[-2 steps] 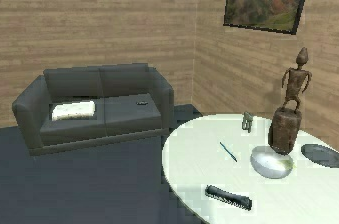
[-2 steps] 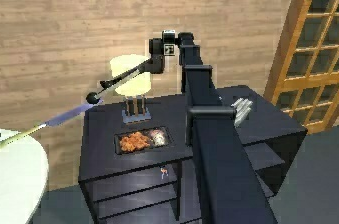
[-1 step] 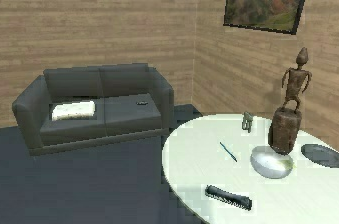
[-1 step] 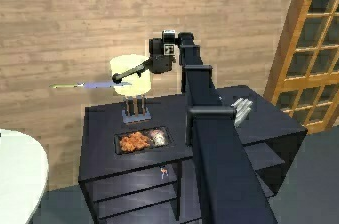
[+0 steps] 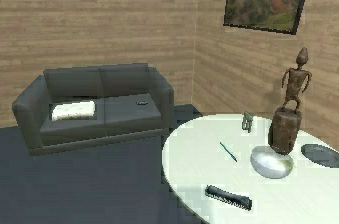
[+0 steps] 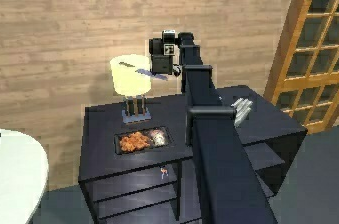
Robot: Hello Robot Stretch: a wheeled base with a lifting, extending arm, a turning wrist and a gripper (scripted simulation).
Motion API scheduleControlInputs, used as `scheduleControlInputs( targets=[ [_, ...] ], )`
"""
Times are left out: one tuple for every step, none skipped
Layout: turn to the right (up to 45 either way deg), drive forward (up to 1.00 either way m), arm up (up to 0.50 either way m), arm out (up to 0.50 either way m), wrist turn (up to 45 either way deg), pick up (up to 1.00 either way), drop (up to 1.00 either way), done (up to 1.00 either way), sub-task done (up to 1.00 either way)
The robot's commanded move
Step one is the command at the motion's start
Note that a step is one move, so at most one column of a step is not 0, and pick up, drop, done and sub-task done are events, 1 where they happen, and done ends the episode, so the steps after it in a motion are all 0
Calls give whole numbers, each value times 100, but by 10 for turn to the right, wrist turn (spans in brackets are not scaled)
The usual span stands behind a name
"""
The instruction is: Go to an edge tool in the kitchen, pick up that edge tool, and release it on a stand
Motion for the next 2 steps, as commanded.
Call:
scheduleControlInputs(
  targets=[
    [0,0,0,0,120,0,0,0,0],
    [0,0,-2,0,0,0,0,0,0]
  ],
)
